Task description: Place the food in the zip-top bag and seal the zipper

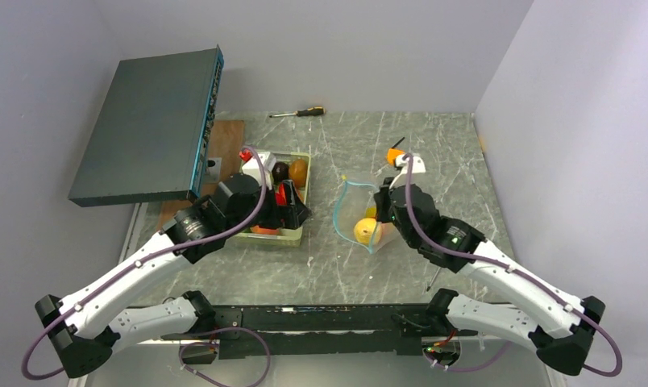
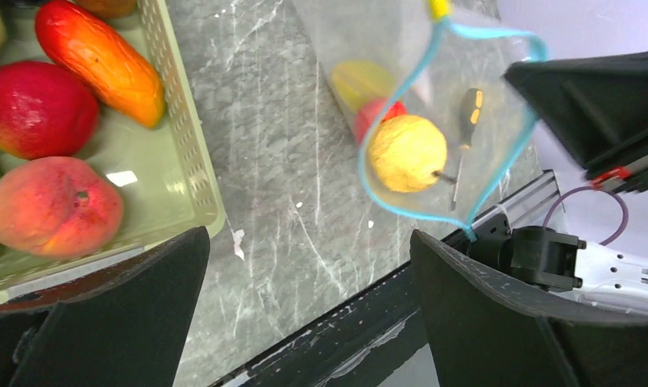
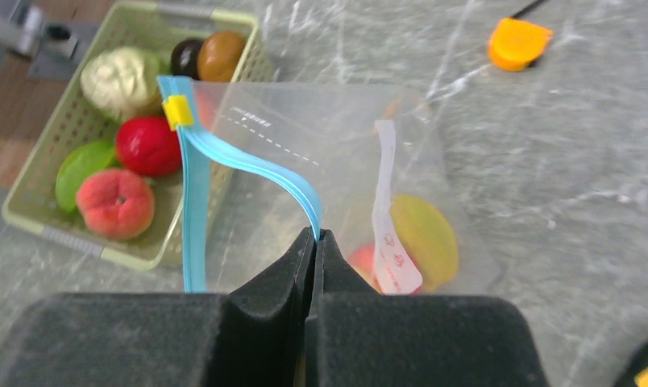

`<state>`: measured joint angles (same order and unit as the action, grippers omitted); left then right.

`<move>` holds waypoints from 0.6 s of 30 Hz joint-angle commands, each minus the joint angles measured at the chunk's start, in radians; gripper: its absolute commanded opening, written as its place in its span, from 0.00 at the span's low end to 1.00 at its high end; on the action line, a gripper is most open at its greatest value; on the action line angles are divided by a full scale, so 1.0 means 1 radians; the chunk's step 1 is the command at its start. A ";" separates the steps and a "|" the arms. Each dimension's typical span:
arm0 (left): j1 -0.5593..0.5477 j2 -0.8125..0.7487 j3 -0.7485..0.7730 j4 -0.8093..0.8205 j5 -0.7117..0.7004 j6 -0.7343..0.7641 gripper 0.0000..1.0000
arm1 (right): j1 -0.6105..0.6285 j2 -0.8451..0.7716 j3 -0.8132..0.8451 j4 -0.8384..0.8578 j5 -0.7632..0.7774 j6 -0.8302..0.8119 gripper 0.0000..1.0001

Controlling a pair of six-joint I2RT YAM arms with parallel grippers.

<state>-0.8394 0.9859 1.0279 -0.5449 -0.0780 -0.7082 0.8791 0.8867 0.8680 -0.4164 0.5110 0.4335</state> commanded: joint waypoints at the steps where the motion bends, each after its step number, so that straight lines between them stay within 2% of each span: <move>1: -0.002 -0.046 0.047 -0.047 -0.056 0.047 1.00 | 0.002 -0.043 0.193 -0.227 0.232 0.116 0.00; 6: -0.001 -0.084 0.046 -0.051 -0.045 0.055 1.00 | 0.001 0.014 0.458 -0.563 0.301 0.197 0.00; 10: -0.002 -0.127 0.015 -0.031 -0.031 0.043 1.00 | -0.006 0.067 0.555 -0.689 0.296 0.225 0.00; 14: -0.001 -0.164 -0.013 -0.017 -0.020 0.023 1.00 | -0.099 0.139 0.454 -0.590 0.193 0.173 0.00; 18: -0.003 -0.181 -0.025 -0.010 0.011 0.008 1.00 | -0.273 0.196 0.239 -0.378 -0.060 0.126 0.00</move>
<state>-0.8394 0.8219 1.0142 -0.5884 -0.0994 -0.6785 0.7284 1.0027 1.2797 -0.9298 0.6830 0.6018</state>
